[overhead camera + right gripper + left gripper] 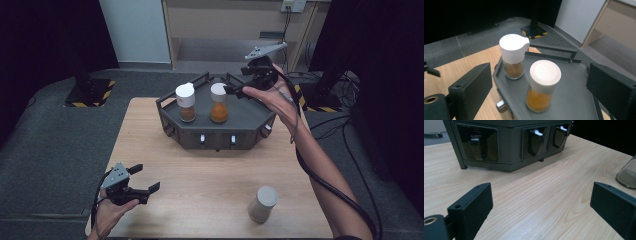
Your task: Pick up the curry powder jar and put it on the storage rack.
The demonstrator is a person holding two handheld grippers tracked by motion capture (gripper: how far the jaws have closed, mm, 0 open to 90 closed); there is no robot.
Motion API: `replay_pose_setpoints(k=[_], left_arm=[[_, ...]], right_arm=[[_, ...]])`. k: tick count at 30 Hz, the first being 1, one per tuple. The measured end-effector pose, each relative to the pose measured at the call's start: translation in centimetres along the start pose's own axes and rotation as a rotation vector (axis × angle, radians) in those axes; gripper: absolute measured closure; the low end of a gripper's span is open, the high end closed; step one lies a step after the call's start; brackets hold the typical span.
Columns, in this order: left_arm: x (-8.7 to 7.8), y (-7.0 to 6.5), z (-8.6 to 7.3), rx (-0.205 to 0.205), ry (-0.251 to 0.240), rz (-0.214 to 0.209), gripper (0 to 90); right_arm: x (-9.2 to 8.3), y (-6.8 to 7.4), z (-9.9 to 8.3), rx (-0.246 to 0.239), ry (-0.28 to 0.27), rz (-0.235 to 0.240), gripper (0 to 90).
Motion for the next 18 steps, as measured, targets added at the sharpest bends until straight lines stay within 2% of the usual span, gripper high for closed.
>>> replay_pose_setpoints(k=[7, 18], left_arm=[[0.0, 0.0, 0.0, -0.004, 0.000, 0.002, 3.1], [0.1, 0.0, 0.0, -0.004, 0.002, 0.003, 3.1]], right_arm=[[-3.0, 0.9, -1.7, -0.018, -0.037, 0.009, 7.3], [-7.5, 2.0, -5.4, -0.009, -0.101, 0.017, 7.3]])
Point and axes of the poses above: each handheld gripper's, and its own axes: x roughly forward along the jaws, z roughly out of its top, y roughly to its left, the point moved 3 cm from there along x, roughly forward along the jaws, and after that the axes turned 1 degree about -z, right-handed, at the moved point
